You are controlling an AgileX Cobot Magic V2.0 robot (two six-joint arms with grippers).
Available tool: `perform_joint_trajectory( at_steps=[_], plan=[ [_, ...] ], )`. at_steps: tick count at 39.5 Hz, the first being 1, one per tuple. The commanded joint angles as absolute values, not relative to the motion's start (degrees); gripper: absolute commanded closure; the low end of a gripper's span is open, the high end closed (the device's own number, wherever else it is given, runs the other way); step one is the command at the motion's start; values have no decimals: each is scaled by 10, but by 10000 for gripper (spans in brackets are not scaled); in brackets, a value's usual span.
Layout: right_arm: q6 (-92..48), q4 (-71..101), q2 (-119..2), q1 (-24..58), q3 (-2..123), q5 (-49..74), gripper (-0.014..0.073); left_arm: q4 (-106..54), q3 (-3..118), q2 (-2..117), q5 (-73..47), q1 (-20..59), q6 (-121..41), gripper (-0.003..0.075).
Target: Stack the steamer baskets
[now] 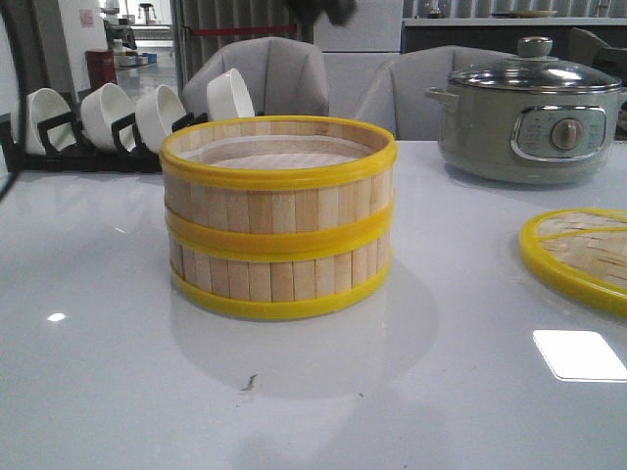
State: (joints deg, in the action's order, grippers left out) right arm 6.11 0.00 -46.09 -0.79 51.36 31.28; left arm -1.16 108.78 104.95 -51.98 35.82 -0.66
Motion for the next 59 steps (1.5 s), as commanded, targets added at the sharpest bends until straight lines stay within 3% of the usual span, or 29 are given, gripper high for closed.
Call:
perform_joint_trajectory(
  at_steps=[1, 11, 19, 40, 59],
  plan=[
    [60, 0, -461, -8, 534, 270, 161, -11, 1109, 964, -494, 309, 0, 633],
    [60, 0, -462, -8, 534, 270, 161, -11, 1063, 839, -494, 145, 15, 634],
    [60, 3, -462, -8, 534, 270, 161, -11, 907, 703, -452, 58, 21, 634],
    [60, 4, -462, -8, 534, 271, 161, -18, 458, 385, -295, 54, 47, 634],
    [60, 4, -462, -7, 534, 279, 161, -30, 285, 339, -186, 54, 47, 636]
  ],
)
